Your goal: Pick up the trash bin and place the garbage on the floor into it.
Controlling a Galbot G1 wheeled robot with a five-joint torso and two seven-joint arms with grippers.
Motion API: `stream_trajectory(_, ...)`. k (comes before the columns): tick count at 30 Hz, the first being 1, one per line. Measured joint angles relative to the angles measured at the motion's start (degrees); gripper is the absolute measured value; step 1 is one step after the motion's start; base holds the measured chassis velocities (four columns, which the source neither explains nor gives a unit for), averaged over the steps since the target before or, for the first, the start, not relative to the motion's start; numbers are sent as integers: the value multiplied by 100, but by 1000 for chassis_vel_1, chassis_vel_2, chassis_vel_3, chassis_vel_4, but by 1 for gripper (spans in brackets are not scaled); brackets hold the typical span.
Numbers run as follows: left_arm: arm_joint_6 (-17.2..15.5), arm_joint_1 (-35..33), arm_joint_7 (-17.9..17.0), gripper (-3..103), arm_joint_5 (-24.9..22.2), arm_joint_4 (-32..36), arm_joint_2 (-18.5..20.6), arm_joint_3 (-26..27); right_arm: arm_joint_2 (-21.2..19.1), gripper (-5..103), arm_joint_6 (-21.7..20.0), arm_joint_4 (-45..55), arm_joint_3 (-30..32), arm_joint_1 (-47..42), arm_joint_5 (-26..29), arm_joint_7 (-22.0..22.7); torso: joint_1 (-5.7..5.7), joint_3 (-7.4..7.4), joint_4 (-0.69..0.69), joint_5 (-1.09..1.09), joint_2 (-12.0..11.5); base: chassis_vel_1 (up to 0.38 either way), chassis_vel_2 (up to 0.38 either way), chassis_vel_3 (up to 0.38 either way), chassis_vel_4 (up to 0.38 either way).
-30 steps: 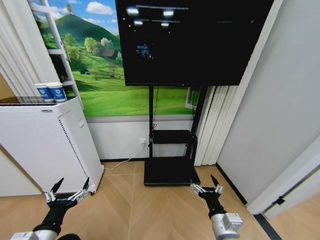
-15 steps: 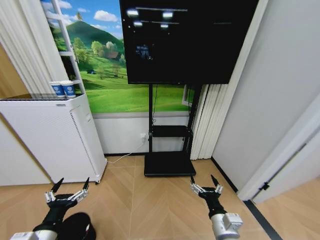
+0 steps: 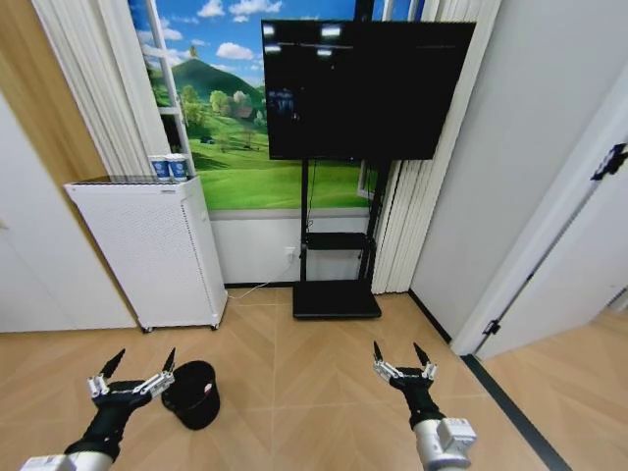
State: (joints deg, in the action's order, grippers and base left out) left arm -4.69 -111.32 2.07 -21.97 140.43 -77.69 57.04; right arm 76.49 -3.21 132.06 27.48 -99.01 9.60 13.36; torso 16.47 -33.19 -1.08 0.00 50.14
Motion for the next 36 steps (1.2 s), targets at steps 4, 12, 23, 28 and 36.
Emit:
stream_trajectory(4,0,-1,0,100,0,0,0,0,0,100,0,0,-1,0,0,-1,0,1,0,-1,-2,456,24,-468,-39)
stream_trajectory(12,0,0,-2,100,0,-1,1,0,1,100,0,0,-2,3,0,-2,2,1,1,1,-7,174,75,-145,-66)
stream_trajectory(23,0,1,1,100,0,0,0,-2,-1,100,0,0,2,5,0,-1,2,1,1,1,-9,-50,-6,56,3)
stream_trajectory(28,0,1,0,100,0,-1,0,-1,0,100,0,0,0,4,0,-1,1,2,1,0,-9,57,-15,-57,2)
stream_trajectory(36,0,1,0,100,0,0,1,-1,0,100,0,0,0,2,0,-2,-1,3,1,0,-9,105,-108,-115,100)
